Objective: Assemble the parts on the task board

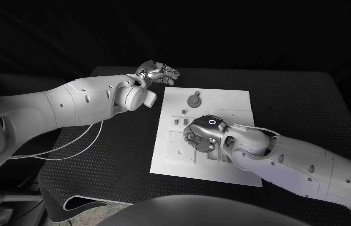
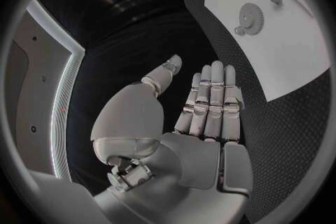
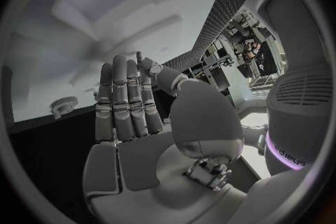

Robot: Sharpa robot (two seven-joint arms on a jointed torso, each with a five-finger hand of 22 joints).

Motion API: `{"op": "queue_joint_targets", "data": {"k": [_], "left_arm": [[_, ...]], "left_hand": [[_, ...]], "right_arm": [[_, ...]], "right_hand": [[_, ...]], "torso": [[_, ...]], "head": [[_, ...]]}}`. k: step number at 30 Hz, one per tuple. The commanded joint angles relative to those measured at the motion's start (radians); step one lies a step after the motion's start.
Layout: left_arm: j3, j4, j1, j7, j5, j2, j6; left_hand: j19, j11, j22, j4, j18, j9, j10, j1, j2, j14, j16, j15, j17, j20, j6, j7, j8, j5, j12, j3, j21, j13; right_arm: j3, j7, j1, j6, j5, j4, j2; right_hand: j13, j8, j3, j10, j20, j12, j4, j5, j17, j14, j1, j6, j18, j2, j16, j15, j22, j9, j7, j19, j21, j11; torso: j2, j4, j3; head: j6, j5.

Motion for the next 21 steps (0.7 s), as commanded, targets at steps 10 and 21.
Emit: {"op": "queue_joint_targets", "data": {"k": [10,21], "left_arm": [[0.001,0.002,0.002,0.010,0.006,0.002,0.005],[0.001,0.002,0.002,0.009,0.006,0.003,0.007]], "left_hand": [[0.002,-0.002,-0.002,0.002,-0.006,-0.001,-0.007,-0.007,-0.002,0.004,-0.005,0.000,0.002,0.000,-0.006,-0.001,0.005,-0.002,0.003,-0.005,0.003,0.000],[0.001,-0.002,-0.003,0.002,-0.006,-0.002,-0.008,-0.007,-0.002,0.004,-0.007,0.000,0.003,0.000,-0.006,-0.001,0.005,-0.002,0.003,-0.005,0.003,0.000]], "right_arm": [[-0.006,-0.012,-0.009,0.011,-0.071,-0.019,0.011],[-0.006,-0.004,-0.009,0.025,-0.063,-0.017,0.012]], "right_hand": [[0.003,0.006,0.005,0.002,0.001,-0.007,0.001,0.001,0.003,0.002,0.001,0.001,0.006,0.006,-0.005,-0.004,0.002,0.003,0.003,0.005,-0.005,0.003],[0.004,0.006,0.005,0.003,0.001,-0.007,0.002,0.001,0.004,0.003,0.001,0.001,0.006,0.006,-0.006,-0.004,0.003,0.005,0.003,0.006,-0.005,0.003]], "torso": [[0.000,0.0004,0.0005],[0.000,0.0000,-0.0004]], "head": [[-0.002,0.003],[-0.003,0.005]]}}
